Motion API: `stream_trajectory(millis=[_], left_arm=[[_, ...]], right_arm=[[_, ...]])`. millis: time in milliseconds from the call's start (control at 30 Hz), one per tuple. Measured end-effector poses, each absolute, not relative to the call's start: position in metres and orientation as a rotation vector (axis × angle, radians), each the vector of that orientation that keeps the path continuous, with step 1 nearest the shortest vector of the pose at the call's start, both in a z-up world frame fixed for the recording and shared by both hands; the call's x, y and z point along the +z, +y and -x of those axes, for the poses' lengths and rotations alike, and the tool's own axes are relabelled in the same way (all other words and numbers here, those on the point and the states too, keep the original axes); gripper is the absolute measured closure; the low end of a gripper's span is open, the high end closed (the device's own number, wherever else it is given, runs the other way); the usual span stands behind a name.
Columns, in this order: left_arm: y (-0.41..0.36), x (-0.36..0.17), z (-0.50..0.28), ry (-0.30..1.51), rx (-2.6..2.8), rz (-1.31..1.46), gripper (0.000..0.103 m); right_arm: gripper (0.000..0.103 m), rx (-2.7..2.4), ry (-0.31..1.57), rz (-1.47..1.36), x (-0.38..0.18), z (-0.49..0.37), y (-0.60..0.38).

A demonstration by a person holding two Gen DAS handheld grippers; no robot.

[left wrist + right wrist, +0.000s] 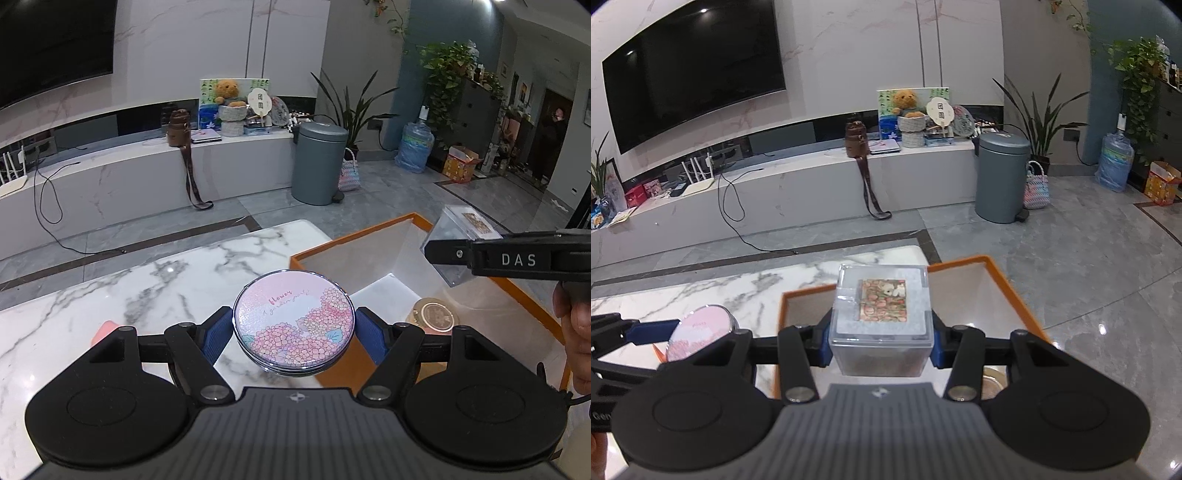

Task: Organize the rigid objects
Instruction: 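Lift the compact and cube box and carry them over the orange box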

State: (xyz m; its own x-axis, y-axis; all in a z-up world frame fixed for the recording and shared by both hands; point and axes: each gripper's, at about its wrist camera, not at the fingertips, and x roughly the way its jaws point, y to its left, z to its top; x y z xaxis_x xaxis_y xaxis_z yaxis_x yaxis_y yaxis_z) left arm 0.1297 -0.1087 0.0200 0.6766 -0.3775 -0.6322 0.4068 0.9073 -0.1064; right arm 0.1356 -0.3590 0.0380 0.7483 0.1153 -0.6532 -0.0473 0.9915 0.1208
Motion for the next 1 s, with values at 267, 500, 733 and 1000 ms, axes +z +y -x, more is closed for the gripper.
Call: stream_trajectory(millis=[267,500,733,1000], left_arm=[[-0.13,0.023,-0.127,0.685,-0.479,-0.061,0.02],[-0.148,0.021,-0.122,0.701,-0.511,-0.081,0.02],[-0.171,0.018,-0.123,0.709,-0.535,-0.176,0.02],[-0.207,0.011,-0.145,0.738,-0.541,-0.407,0.02]], right_arm=[[0.056,0.067,0.744,-0.095,0.03,-0.129,-0.385],[0.056,0.067,0.775,-0.084,0.024,-0.125,-0.406],[0.056,0.075,0.797,-0.097,0.022,-0.127,-0.42],[0.056,0.063,0.831,-0.114,0.008,-0.135,-0.422]])
